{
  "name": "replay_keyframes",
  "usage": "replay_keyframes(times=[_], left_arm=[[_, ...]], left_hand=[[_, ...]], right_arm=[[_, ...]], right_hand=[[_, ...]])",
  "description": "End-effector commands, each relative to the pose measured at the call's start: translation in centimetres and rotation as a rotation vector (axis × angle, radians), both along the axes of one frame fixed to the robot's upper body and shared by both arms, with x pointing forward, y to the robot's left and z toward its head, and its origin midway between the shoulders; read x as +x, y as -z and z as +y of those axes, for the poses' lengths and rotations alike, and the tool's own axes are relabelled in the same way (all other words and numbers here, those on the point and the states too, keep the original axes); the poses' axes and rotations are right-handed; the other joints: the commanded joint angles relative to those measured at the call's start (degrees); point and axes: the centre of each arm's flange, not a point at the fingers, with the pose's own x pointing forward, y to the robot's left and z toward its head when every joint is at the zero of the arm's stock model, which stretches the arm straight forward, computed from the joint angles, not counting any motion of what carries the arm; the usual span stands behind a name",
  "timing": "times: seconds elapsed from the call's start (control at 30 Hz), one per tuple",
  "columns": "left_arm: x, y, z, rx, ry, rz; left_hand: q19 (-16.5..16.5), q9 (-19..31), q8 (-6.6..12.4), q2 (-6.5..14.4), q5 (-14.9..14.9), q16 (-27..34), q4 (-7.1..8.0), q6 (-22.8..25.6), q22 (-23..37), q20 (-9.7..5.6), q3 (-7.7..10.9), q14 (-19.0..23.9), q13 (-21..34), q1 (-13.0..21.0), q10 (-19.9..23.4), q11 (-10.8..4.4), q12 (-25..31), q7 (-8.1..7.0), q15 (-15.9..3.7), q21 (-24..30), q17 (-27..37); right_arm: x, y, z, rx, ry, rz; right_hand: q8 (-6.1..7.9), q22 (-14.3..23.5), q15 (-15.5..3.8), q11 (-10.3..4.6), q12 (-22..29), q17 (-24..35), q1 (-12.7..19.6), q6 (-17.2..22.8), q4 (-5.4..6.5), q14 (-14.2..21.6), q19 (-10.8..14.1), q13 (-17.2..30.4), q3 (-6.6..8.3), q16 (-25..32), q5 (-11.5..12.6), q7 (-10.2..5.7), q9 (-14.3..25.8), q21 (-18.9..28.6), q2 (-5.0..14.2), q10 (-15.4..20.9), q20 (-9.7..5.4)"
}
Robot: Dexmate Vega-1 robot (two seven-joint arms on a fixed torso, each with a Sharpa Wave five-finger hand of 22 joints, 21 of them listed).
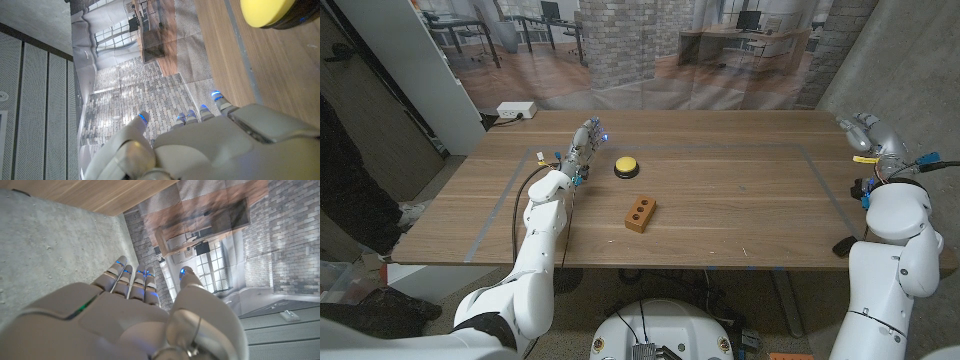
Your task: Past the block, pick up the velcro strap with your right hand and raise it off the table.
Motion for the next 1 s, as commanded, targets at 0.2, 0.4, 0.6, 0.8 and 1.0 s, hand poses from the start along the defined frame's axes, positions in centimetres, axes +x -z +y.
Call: replay_keyframes(times=[0.2, 0.4, 0.6, 0.8, 1.0], left_arm=[[0.0, 0.0, 0.2, -0.001, -0.005, 0.001], [-0.1, -0.1, 0.4, -0.001, -0.011, 0.0], [-0.2, -0.2, 0.4, 0.001, -0.012, -0.001], [-0.3, -0.2, 0.3, 0.004, -0.011, -0.001], [-0.4, -0.3, 0.3, 0.004, -0.012, -0.002]], left_hand=[[-0.12, 0.16, 0.18, 3.41, 0.19, 0.35, -0.09, -4.1, 0.13, 0.42, 0.39, -6.63, 0.14, -0.75, -4.11, 0.16, 0.18, 0.02, 0.11, -0.15, 0.19], [-0.09, 0.16, 0.18, 3.38, 0.19, 0.33, -0.09, -4.09, 0.14, 0.42, 0.42, -6.67, 0.14, -0.79, -4.08, 0.14, 0.2, 0.02, 0.11, -0.22, 0.19], [-0.07, 0.16, 0.18, 3.36, 0.18, 0.35, -0.09, -4.1, 0.14, 0.44, 0.44, -6.63, 0.14, -0.83, -4.11, 0.05, 0.18, -0.01, 0.08, -0.28, 0.19], [-0.01, 0.16, 0.18, 3.35, 0.18, 0.34, -0.09, -4.09, 0.14, 0.43, 0.46, -6.64, 0.14, -0.86, -4.08, 0.03, 0.19, 0.03, 0.12, -0.32, 0.19], [0.02, 0.16, 0.17, 3.34, 0.17, 0.33, -0.09, -4.1, 0.14, 0.43, 0.48, -6.65, 0.14, -0.89, -4.08, -0.03, 0.19, 0.01, 0.1, -0.39, 0.19]], right_arm=[[-1.9, 0.4, -0.5, 0.002, 0.116, 0.07], [-2.5, 0.6, -0.8, 0.003, 0.158, 0.095], [-2.8, 0.7, -0.8, -0.005, 0.216, 0.144], [-3.0, 0.8, -0.9, -0.002, 0.24, 0.172], [-3.3, 0.9, -1.0, 0.0, 0.266, 0.195]], right_hand=[[-0.12, 0.09, -0.05, -0.25, -0.36, 0.18, 0.97, 0.36, -0.51, 0.7, 0.44, 0.13, 0.37, 0.02, 0.23, 0.09, 0.22, 0.22, -0.04, 0.45, 0.04], [-0.14, 0.09, -0.02, -0.35, -0.4, 0.18, 1.05, 0.41, -0.58, 0.71, 0.51, 0.13, 0.39, 0.0, 0.22, 0.06, 0.23, 0.21, -0.04, 0.47, 0.06], [-0.18, 0.09, -0.02, -0.32, -0.42, 0.19, 1.12, 0.4, -0.64, 0.79, 0.55, 0.13, 0.42, 0.0, 0.21, 0.02, 0.24, 0.2, -0.04, 0.52, 0.05], [-0.19, 0.09, -0.09, -0.44, -0.43, 0.19, 1.18, 0.47, -0.7, 0.91, 0.61, 0.13, 0.43, 0.02, 0.2, 0.12, 0.24, 0.2, -0.05, 0.59, -0.02], [-0.22, 0.08, -0.11, -0.39, -0.46, 0.19, 1.23, 0.48, -0.74, 0.98, 0.65, 0.14, 0.44, 0.02, 0.19, 0.12, 0.25, 0.19, -0.07, 0.61, -0.08]])
